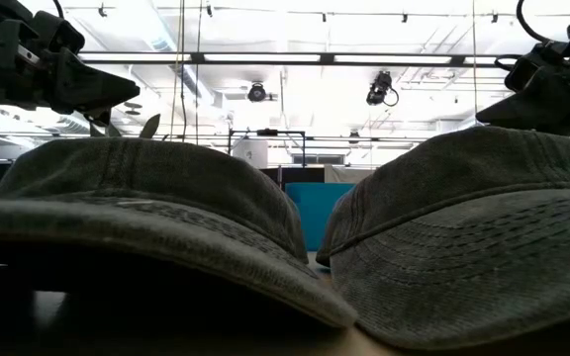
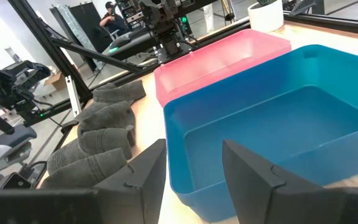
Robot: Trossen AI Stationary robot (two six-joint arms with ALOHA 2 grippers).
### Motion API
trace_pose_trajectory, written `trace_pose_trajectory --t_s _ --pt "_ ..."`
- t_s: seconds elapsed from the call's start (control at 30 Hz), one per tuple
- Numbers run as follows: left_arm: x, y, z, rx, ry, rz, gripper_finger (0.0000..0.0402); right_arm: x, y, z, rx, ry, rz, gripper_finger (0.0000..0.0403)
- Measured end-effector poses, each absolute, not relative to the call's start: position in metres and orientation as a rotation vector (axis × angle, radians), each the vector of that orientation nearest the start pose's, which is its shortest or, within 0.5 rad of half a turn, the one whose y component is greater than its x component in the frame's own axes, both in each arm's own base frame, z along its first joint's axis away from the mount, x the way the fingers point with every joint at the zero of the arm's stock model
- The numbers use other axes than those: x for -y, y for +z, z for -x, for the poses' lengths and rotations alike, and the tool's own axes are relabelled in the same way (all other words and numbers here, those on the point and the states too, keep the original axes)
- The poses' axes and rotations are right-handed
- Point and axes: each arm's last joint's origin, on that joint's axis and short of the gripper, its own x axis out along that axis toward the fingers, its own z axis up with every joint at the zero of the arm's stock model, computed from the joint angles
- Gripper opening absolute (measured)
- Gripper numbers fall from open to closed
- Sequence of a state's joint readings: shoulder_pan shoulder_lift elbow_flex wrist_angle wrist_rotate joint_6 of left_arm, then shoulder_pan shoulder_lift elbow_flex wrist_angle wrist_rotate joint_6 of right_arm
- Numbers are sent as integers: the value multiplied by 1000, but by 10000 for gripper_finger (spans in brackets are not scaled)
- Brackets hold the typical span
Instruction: Pick & Place hat
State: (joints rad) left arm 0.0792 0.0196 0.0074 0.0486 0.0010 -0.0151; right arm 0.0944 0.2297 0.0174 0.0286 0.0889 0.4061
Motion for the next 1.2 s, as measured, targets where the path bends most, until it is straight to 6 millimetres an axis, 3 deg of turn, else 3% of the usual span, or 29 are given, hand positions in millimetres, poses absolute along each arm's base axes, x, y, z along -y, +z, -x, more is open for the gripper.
trace_pose_trajectory --t_s 0.87,1.03,1.2 --pt "-8 169 -98 37 78 14 67 -8 153 -110 -181 -32 -382 159" --pt "-8 169 -98 37 78 14 67 -8 155 -110 -157 -13 -169 159" --pt "-8 169 -98 37 78 14 67 -8 169 -111 -12 2 -10 159"
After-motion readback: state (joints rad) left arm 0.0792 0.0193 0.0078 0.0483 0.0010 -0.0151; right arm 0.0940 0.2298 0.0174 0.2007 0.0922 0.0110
